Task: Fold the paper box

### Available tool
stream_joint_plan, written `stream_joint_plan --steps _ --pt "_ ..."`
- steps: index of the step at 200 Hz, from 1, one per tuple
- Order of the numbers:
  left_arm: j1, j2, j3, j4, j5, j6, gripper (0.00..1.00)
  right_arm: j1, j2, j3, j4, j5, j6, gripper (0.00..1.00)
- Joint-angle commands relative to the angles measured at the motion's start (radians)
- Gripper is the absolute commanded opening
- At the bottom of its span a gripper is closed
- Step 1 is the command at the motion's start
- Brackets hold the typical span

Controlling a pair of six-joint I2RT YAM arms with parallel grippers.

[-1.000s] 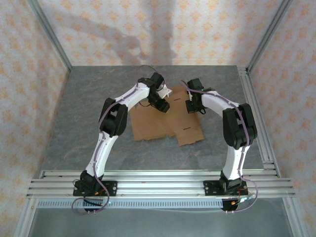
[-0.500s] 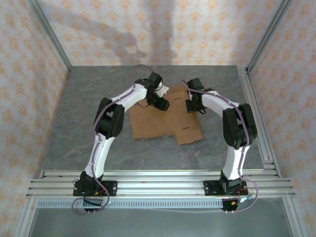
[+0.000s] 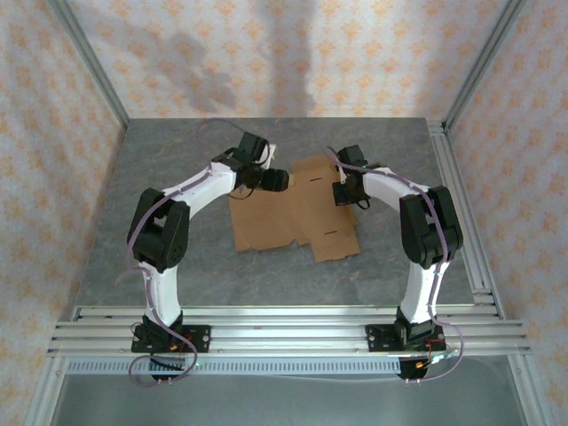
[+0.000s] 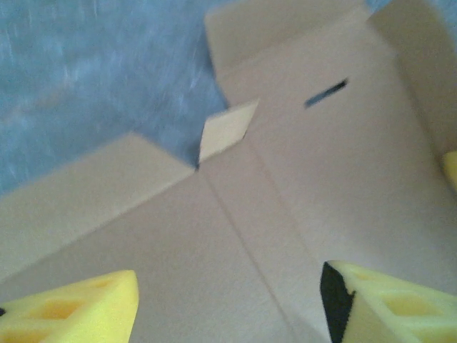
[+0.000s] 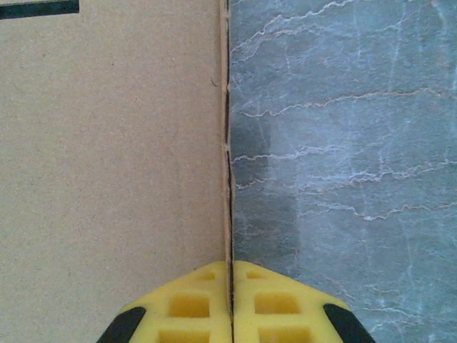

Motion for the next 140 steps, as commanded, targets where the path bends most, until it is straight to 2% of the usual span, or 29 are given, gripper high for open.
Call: stream_joint_plan --steps 1,54,93,130,140 --pt "0.001 0.006 -0.083 0.058 -0.045 -0.109 0.66 -0.009 -0.036 -0.001 0.039 -0.02 0.01 0.02" --pt "0.01 -0.102 -0.206 0.152 -0.108 -0.17 0.69 -0.007 -0.062 0.008 0.024 0.036 -0.075 0.0" --pt "0.063 -0.175 -0.241 0.179 -0.121 -0.191 0.81 0.01 -0.064 0.051 -0.01 0.079 -0.194 0.0" --pt "0.106 -0.222 -0.266 0.174 -0.12 -0.19 0.99 0.048 -0.075 0.078 -0.014 0.15 -0.317 0.0" --pt "0.113 -0.23 -0.273 0.173 -0.121 -0.193 1.0 0.058 -0.073 0.086 -0.016 0.172 -0.34 0.0"
